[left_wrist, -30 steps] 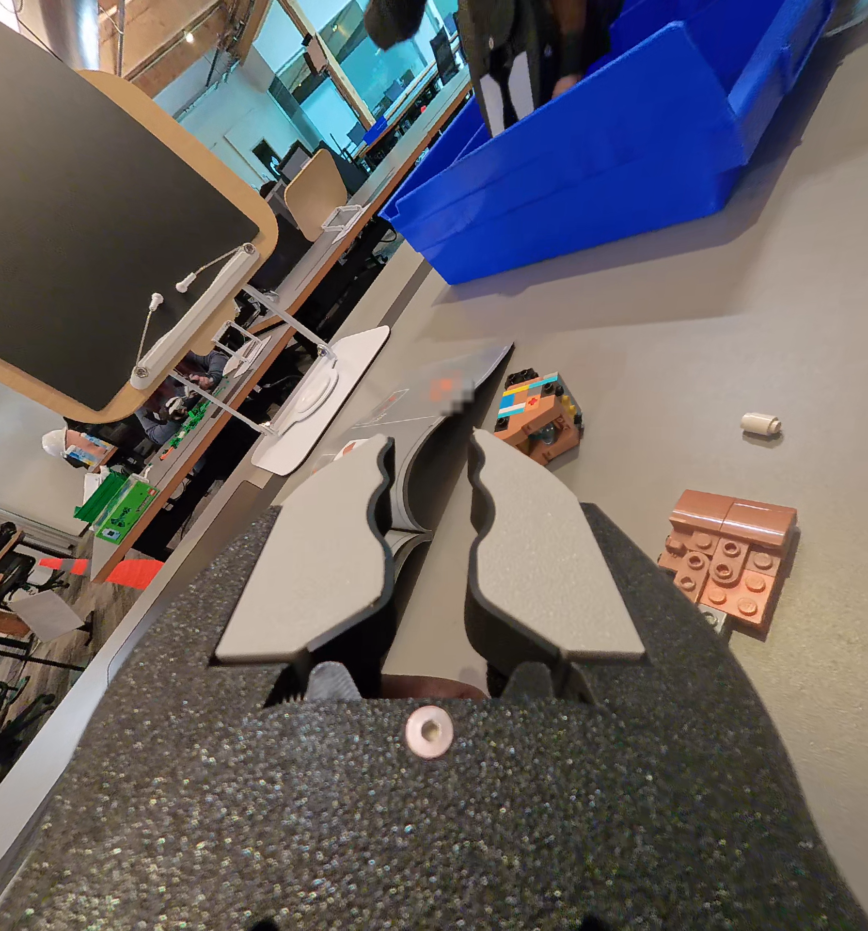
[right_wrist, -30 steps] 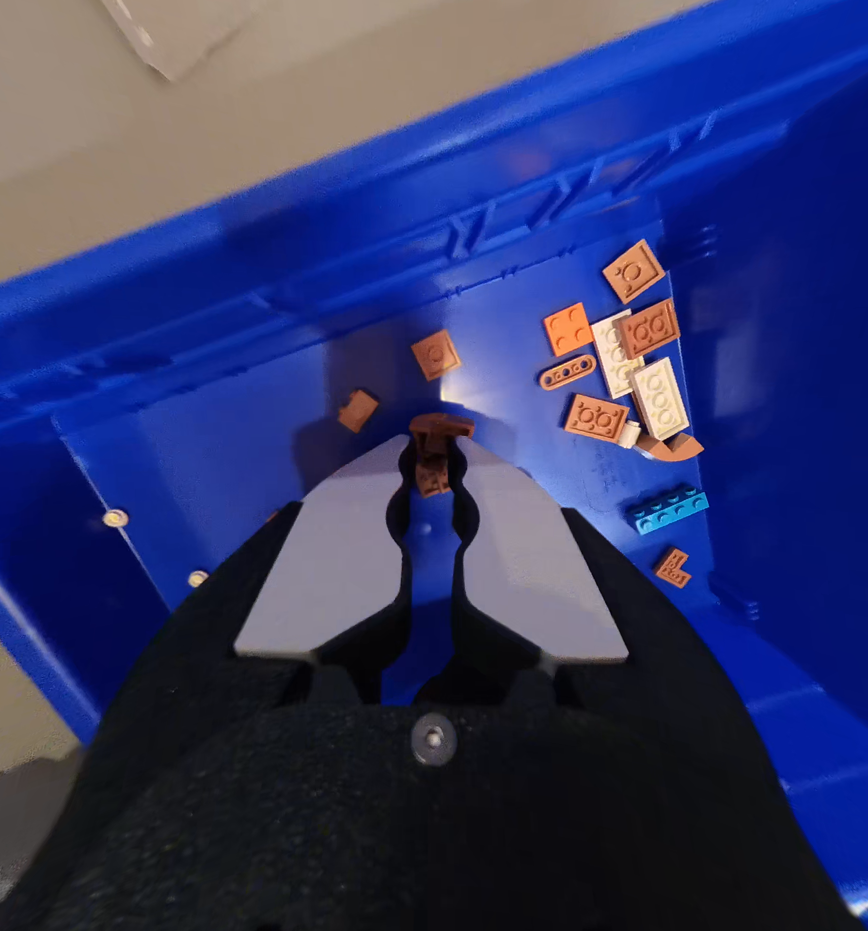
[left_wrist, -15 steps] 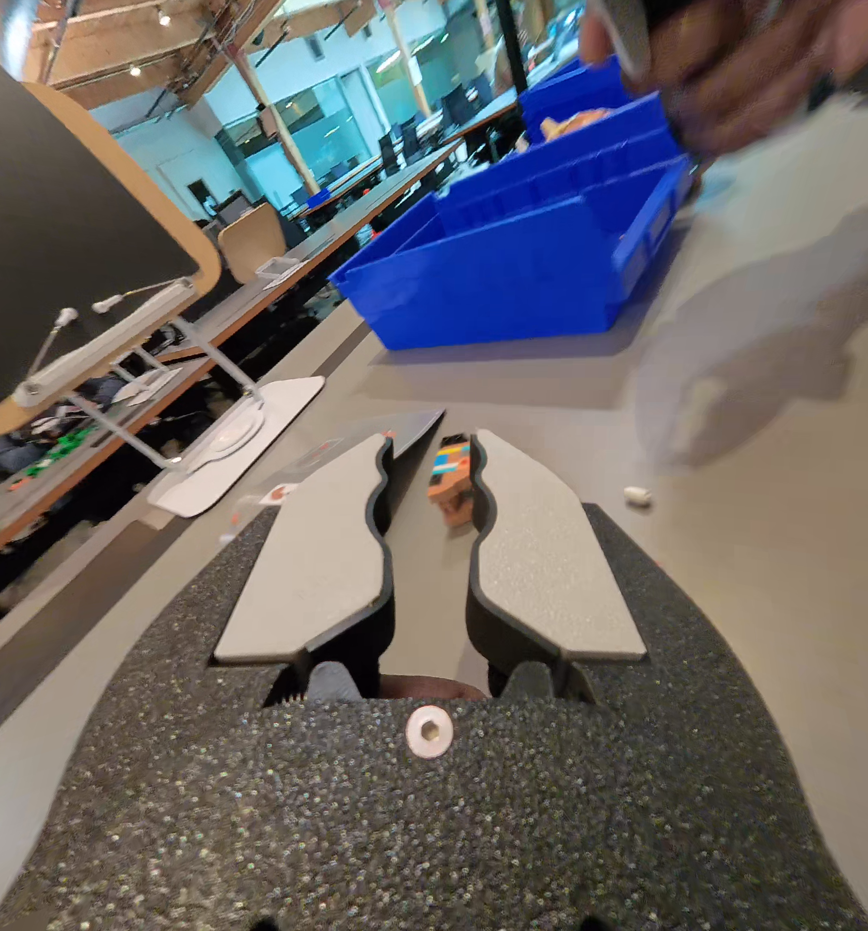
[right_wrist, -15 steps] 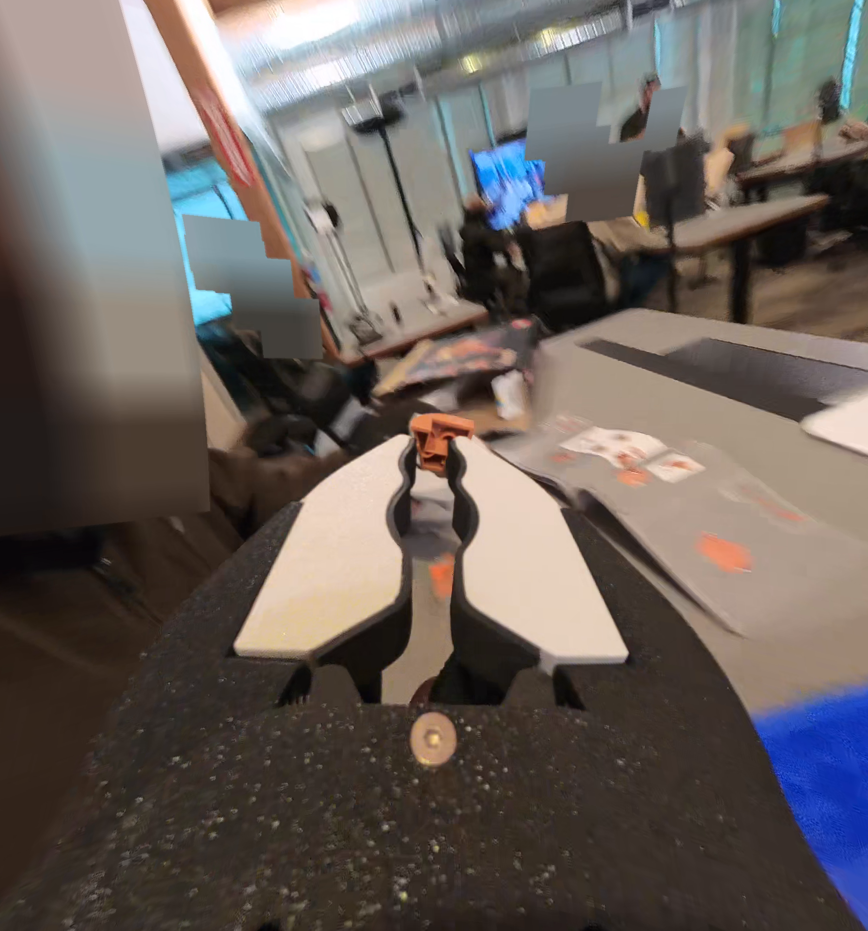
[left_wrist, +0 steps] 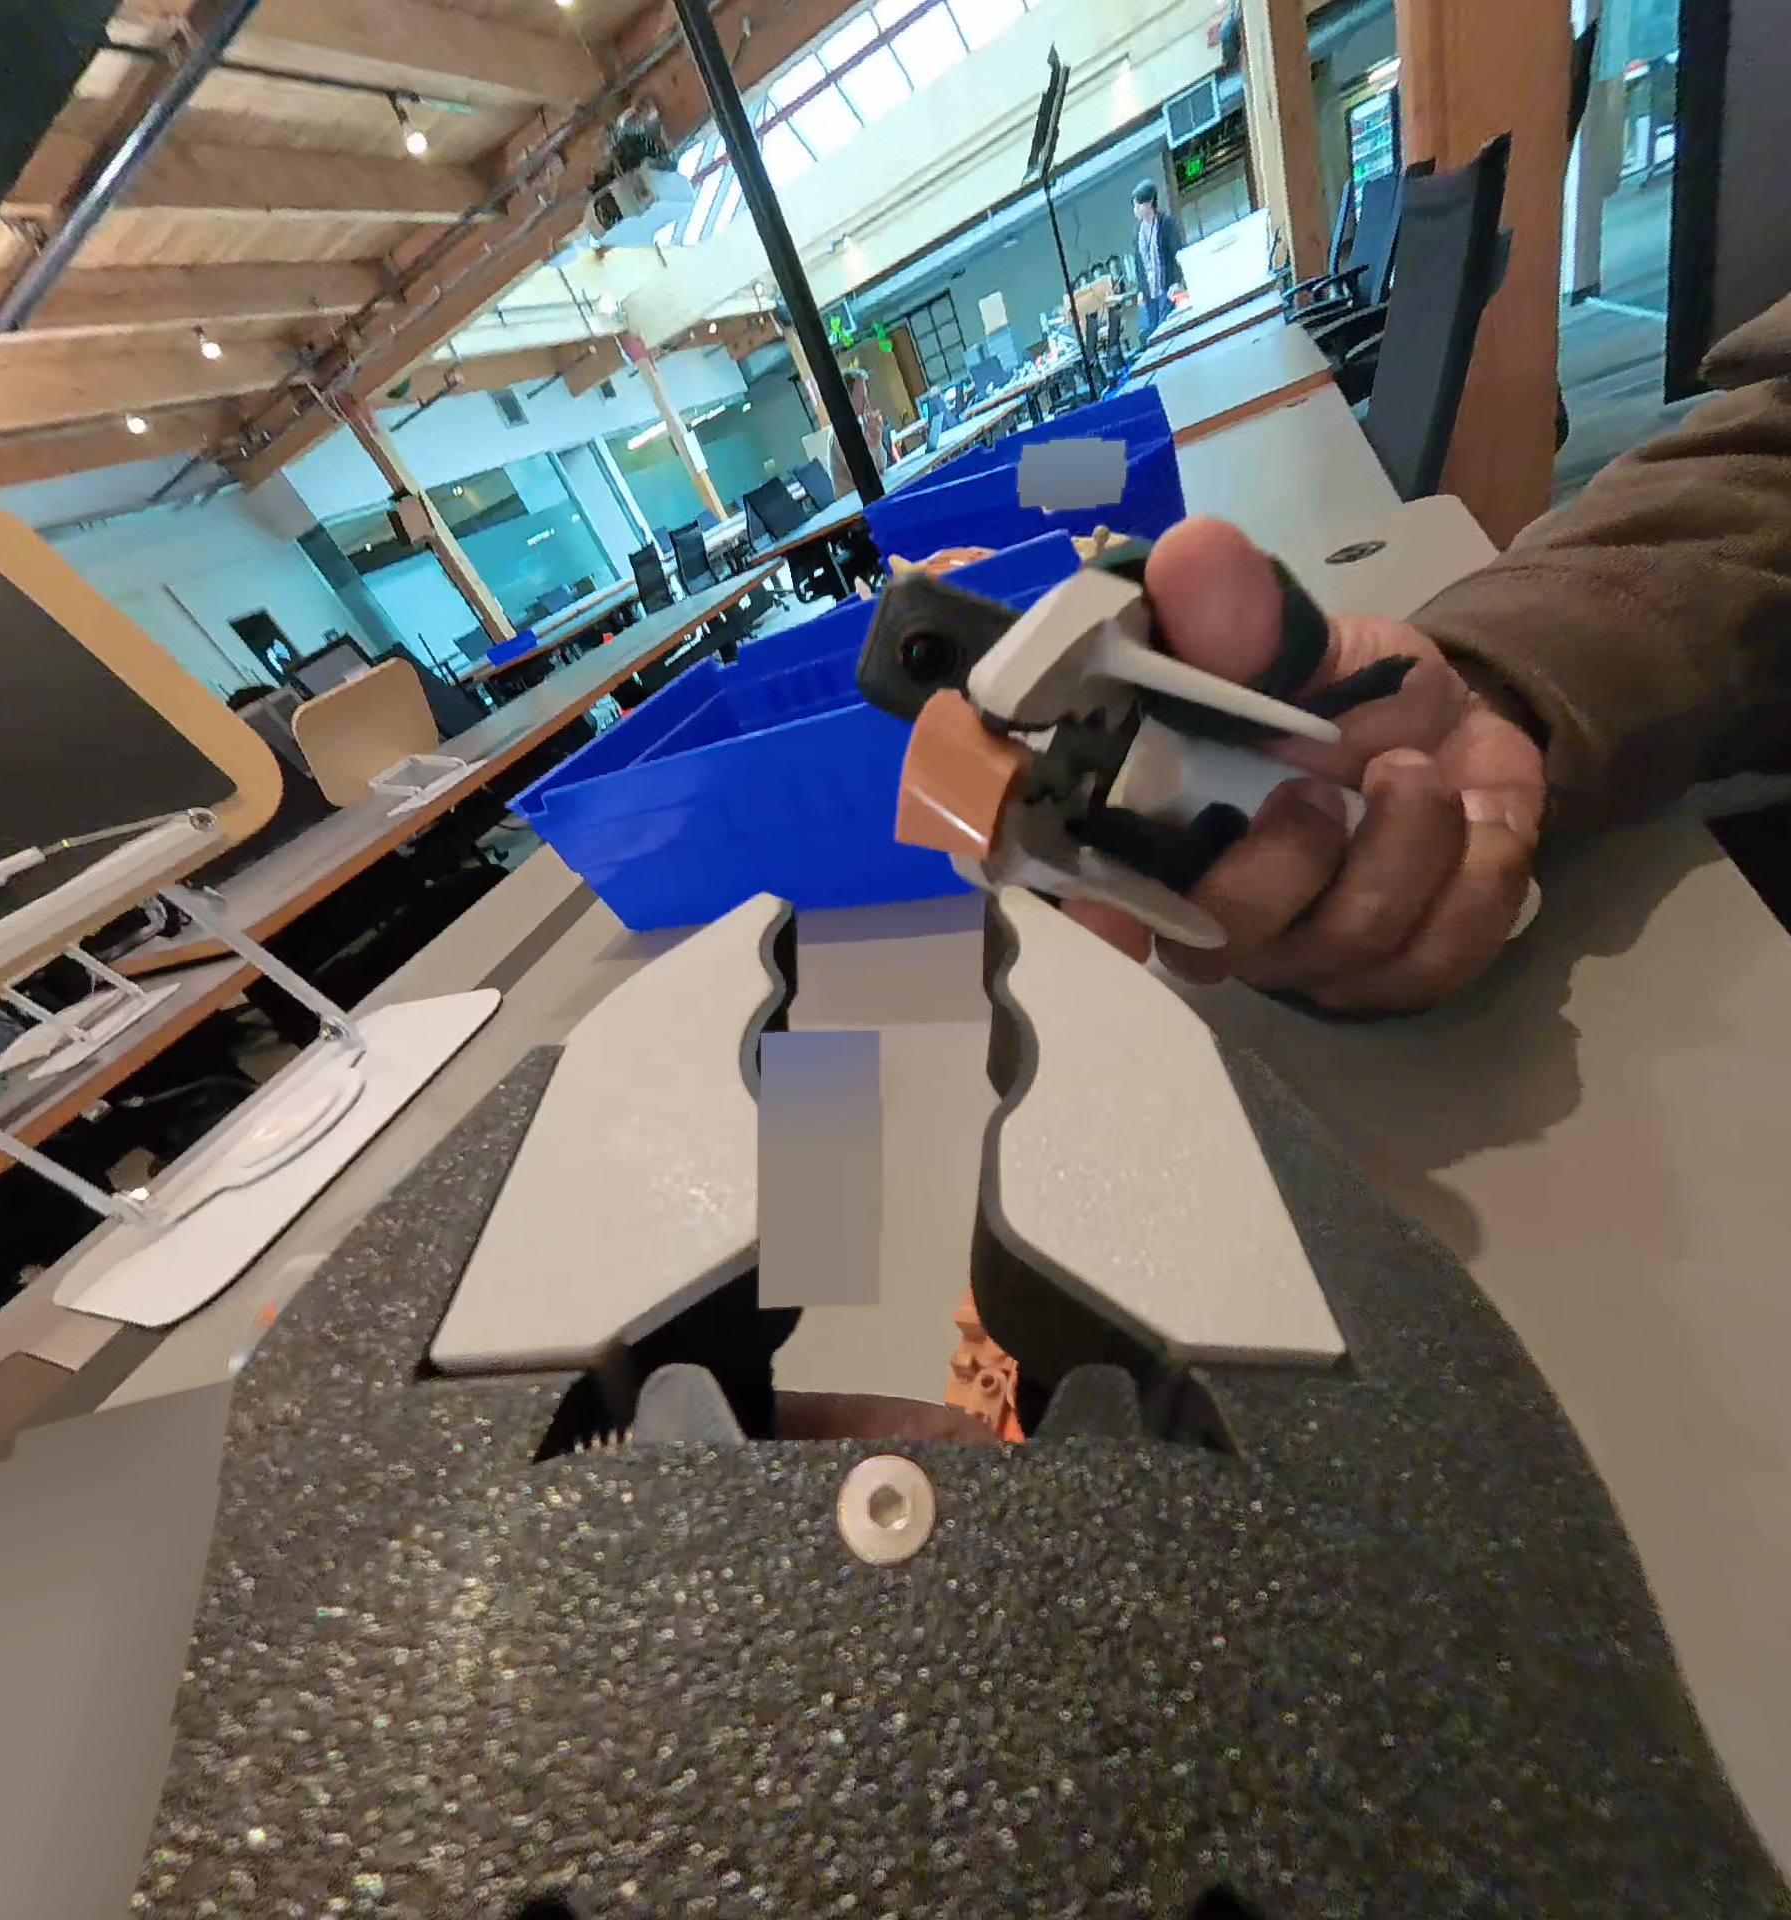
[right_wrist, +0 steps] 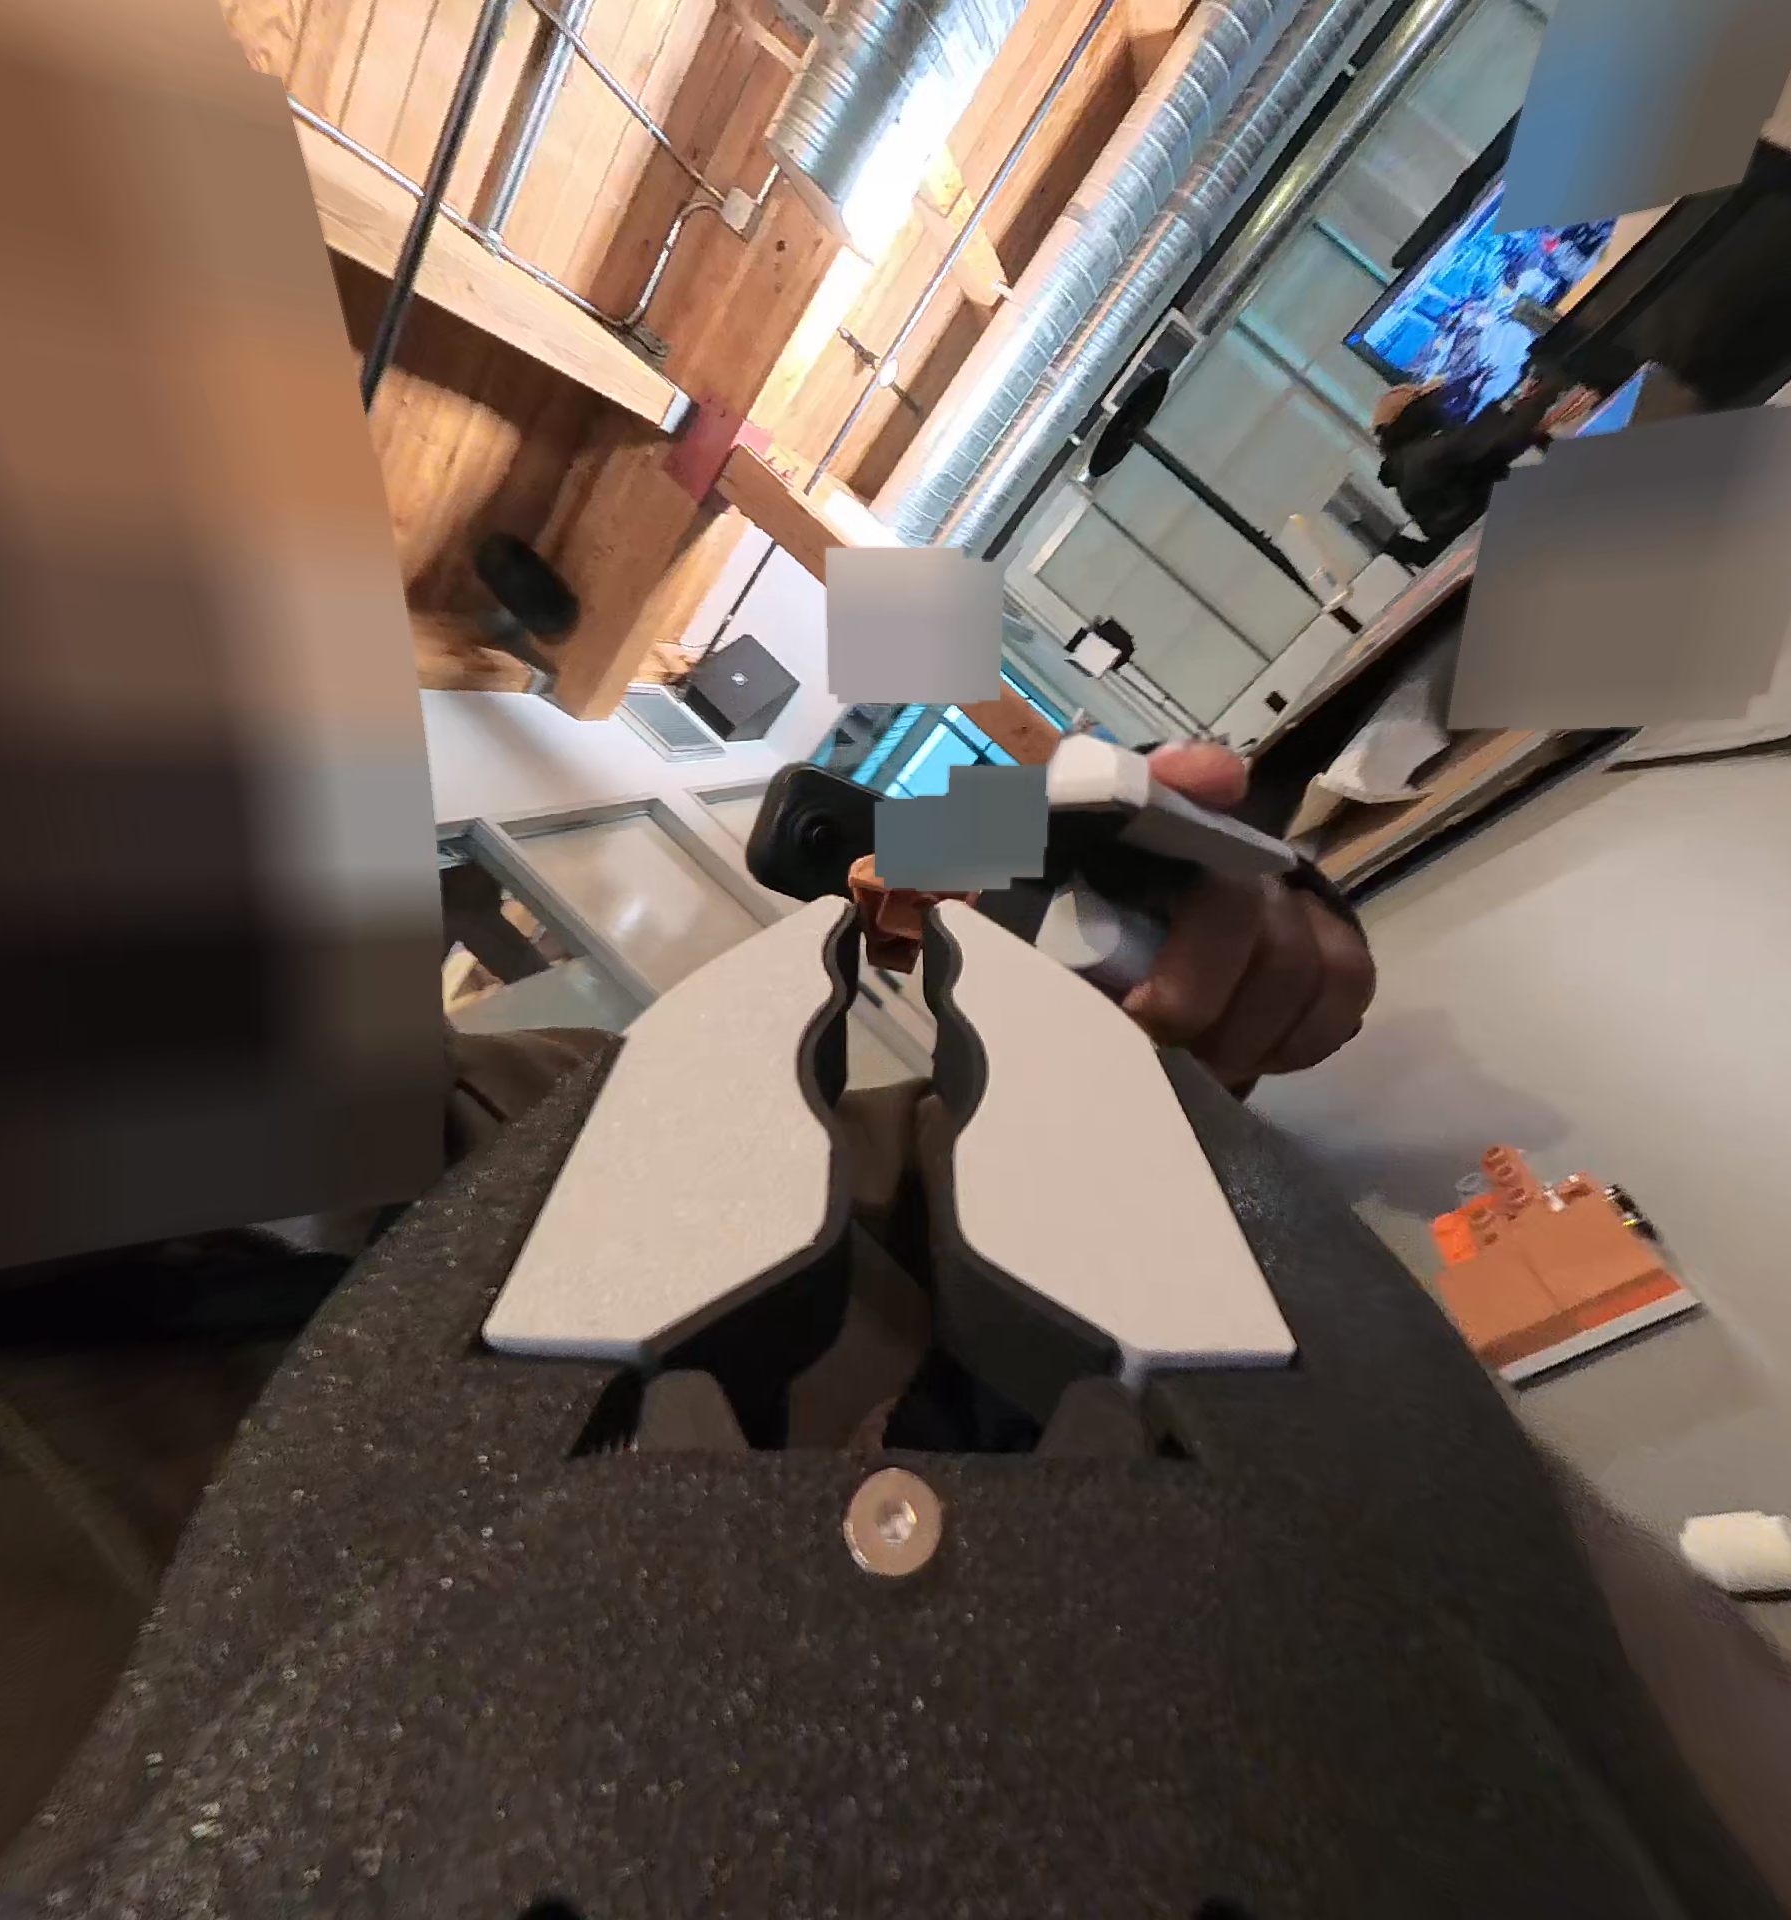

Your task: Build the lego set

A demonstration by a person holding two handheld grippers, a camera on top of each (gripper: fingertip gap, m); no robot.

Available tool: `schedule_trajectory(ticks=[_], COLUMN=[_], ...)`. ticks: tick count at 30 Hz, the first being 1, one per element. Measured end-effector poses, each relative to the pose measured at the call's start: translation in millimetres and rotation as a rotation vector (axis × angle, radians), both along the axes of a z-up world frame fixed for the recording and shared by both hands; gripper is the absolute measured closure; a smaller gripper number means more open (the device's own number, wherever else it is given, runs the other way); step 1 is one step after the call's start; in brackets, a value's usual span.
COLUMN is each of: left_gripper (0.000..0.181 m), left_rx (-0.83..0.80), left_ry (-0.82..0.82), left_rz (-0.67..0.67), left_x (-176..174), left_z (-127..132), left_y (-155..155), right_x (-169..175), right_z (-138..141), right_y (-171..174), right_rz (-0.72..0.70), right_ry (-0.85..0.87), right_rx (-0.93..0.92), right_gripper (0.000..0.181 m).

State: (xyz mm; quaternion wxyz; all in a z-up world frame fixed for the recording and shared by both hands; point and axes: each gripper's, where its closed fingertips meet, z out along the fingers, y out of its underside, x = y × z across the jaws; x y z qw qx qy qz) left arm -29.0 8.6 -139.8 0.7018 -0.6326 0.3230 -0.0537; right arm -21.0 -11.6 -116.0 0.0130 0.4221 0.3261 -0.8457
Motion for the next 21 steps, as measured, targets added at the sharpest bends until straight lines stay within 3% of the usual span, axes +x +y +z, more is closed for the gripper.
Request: schedule_trajectory(ticks=[8,13,21], left_gripper=[0.149,0.162,0.162], left_rx=[0.064,0.111,0.057], left_ry=[0.1,0.135,0.217], left_rz=[-0.052,-0.066,-0.064], left_x=[13,18,18], left_z=[-2,1,-11], left_y=[-6,-12,-11], right_x=[2,1,3], right_z=[-7,-12,-22], right_y=[-6,-7,1], right_rz=[0.079,0.082,0.027], right_ry=[-0.028,-0.051,-0.103], right_rx=[-0.08,-0.075,0.072], right_gripper=[0.17,0.17,0.165])
